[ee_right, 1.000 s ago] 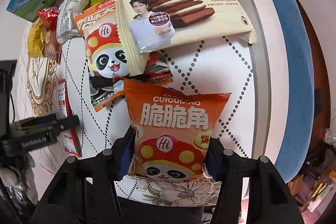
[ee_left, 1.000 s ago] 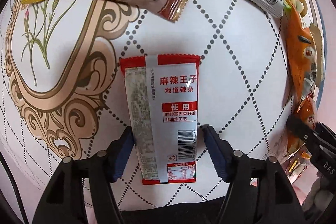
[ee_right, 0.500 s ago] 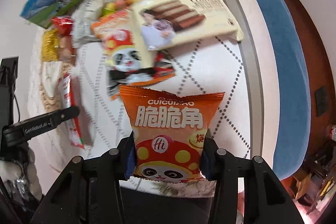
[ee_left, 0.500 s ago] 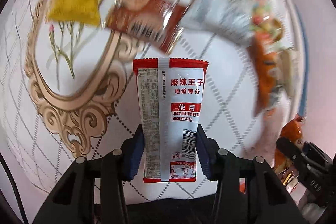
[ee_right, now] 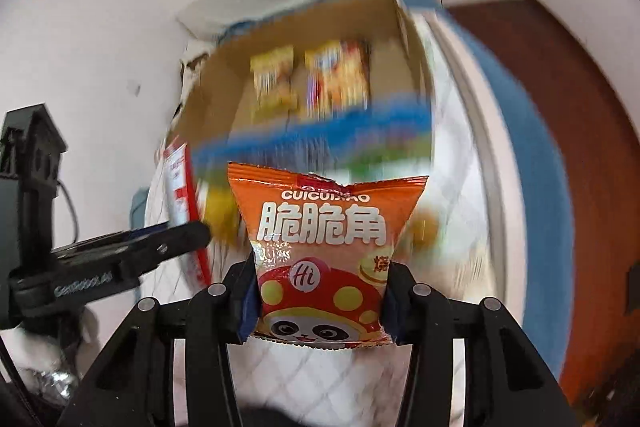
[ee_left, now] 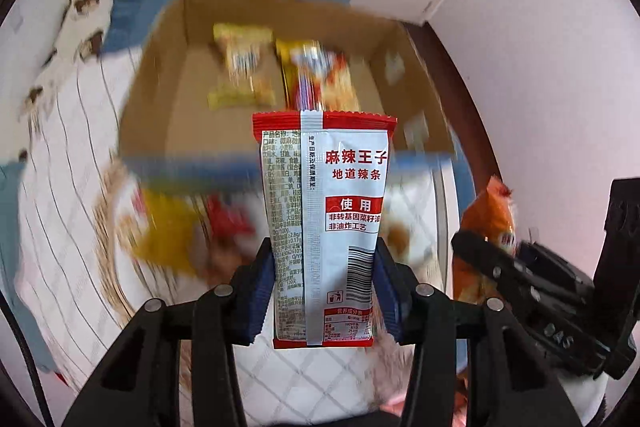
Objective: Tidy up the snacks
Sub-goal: 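Carry both packets into the box and open both tools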
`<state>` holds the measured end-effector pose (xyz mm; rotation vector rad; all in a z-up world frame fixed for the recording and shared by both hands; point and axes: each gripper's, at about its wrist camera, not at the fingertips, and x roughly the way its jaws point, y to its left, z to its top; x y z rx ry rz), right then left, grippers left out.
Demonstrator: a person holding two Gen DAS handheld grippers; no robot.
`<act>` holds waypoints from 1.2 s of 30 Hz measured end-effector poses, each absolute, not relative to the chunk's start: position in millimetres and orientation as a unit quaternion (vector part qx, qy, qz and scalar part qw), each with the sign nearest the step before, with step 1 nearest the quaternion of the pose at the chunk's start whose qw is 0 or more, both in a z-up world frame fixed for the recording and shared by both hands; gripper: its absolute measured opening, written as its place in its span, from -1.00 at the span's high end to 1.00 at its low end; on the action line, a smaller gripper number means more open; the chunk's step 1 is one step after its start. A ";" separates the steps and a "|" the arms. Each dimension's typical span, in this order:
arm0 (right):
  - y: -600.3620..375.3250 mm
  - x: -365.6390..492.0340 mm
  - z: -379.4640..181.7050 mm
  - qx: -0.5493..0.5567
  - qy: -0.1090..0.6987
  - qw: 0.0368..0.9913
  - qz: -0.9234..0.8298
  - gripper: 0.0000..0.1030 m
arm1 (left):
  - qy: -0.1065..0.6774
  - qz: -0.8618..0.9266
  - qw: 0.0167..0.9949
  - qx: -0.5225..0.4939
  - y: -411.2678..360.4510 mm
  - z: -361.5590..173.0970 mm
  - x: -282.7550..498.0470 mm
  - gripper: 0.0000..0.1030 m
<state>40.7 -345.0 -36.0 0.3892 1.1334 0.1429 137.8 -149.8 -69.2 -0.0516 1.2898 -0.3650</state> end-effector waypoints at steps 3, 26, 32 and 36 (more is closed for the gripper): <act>-346.1 94.4 -29.1 0.170 0.530 0.829 0.057 0.02 | 0.593 -0.150 0.791 -0.004 -146.9 -60.8 185.4 0.16; -342.3 313.0 -121.3 0.114 0.622 0.774 -0.034 -0.88 | 0.690 -0.029 0.722 0.051 -112.2 -181.6 404.7 -0.13; -341.1 314.1 -125.3 0.111 0.626 0.771 -0.031 -0.88 | 0.682 -0.040 0.729 0.047 -117.7 -175.7 401.8 -0.72; -339.4 310.2 -125.7 0.118 0.618 0.777 -0.029 -0.91 | 0.677 -0.042 0.733 0.044 -119.5 -174.1 397.2 -0.72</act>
